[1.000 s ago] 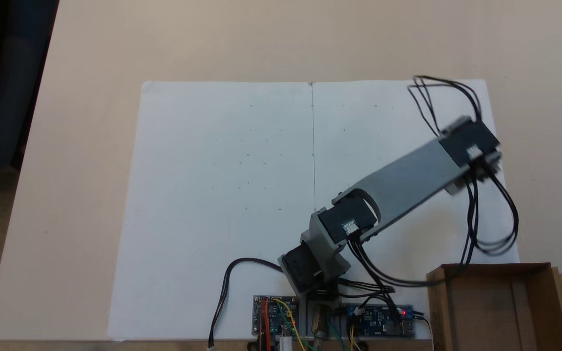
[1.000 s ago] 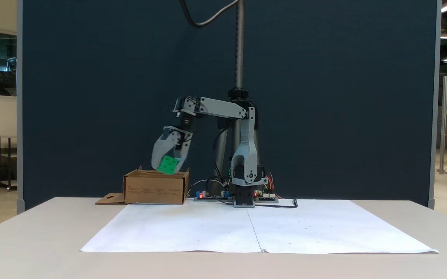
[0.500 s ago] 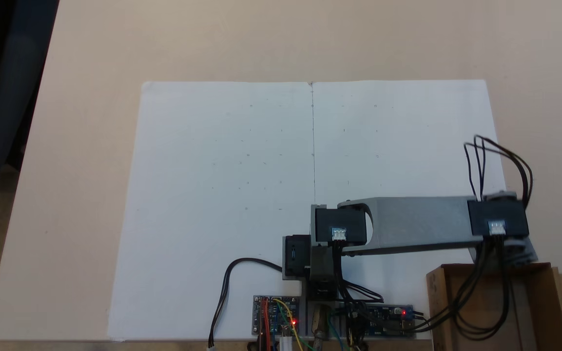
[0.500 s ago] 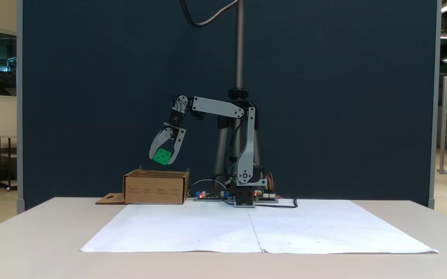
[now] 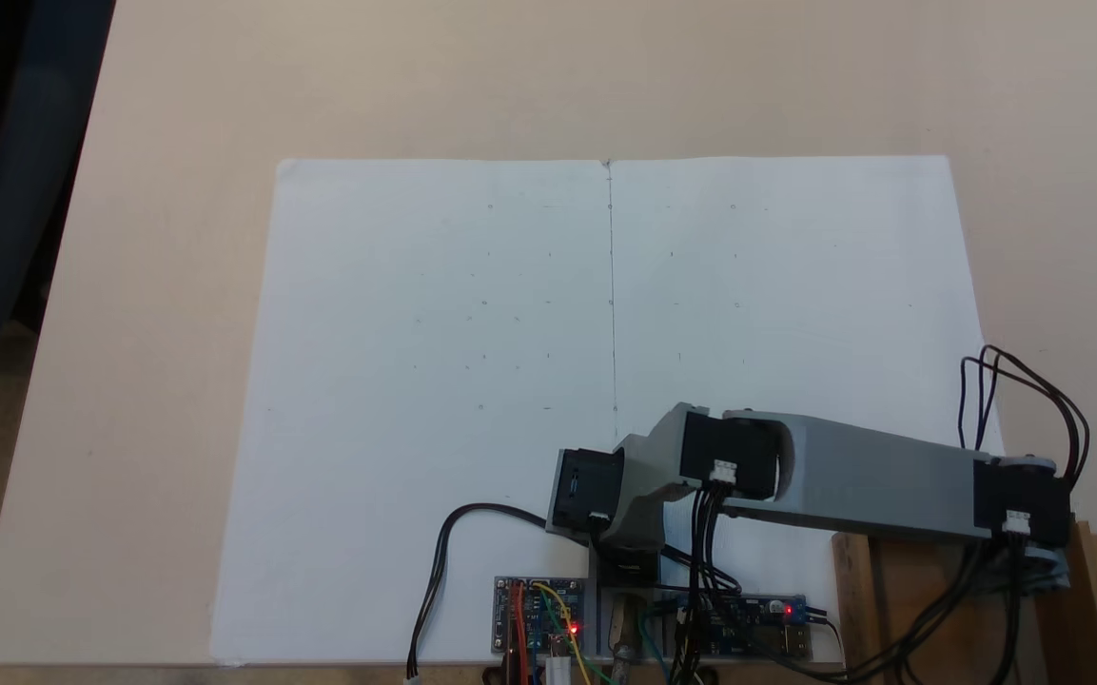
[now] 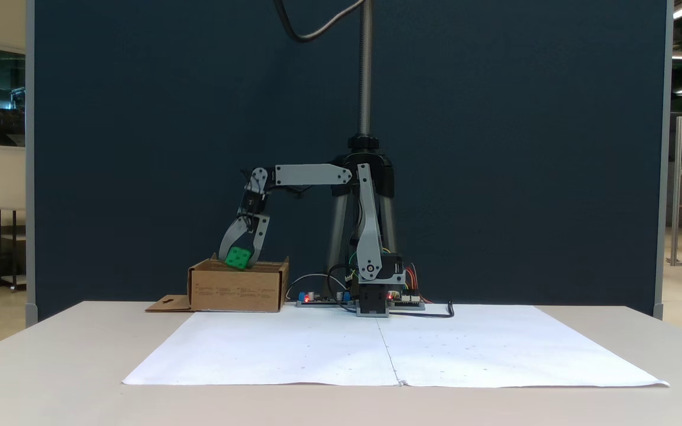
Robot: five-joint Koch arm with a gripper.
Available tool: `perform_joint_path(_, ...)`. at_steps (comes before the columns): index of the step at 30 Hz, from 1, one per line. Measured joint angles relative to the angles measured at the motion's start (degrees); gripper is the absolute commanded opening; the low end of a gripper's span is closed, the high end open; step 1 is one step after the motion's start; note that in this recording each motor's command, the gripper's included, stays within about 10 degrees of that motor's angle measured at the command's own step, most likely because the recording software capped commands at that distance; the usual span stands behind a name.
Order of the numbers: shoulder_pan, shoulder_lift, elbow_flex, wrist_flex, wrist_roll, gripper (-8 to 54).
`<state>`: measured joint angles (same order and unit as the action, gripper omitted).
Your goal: Grasp a green dice and put it in the bin.
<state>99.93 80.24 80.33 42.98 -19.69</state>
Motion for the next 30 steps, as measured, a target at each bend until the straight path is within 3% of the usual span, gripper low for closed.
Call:
perform_joint_path(3,0.4,-0.4,-0.1,-1.5,-0.7,12.3)
perform_joint_path(6,0.4,-1.4,0.0,-2.1,-1.4,30.7)
perform_joint_path(8,0.5,-1.8,0.0,-2.1,-1.4,36.3)
perform_joint_path(24,-3.5,0.6,-1.3,-4.7,-1.0,36.8)
perform_joint_path(30,-13.8,9.2,-11.8,-4.8,9.0,37.0)
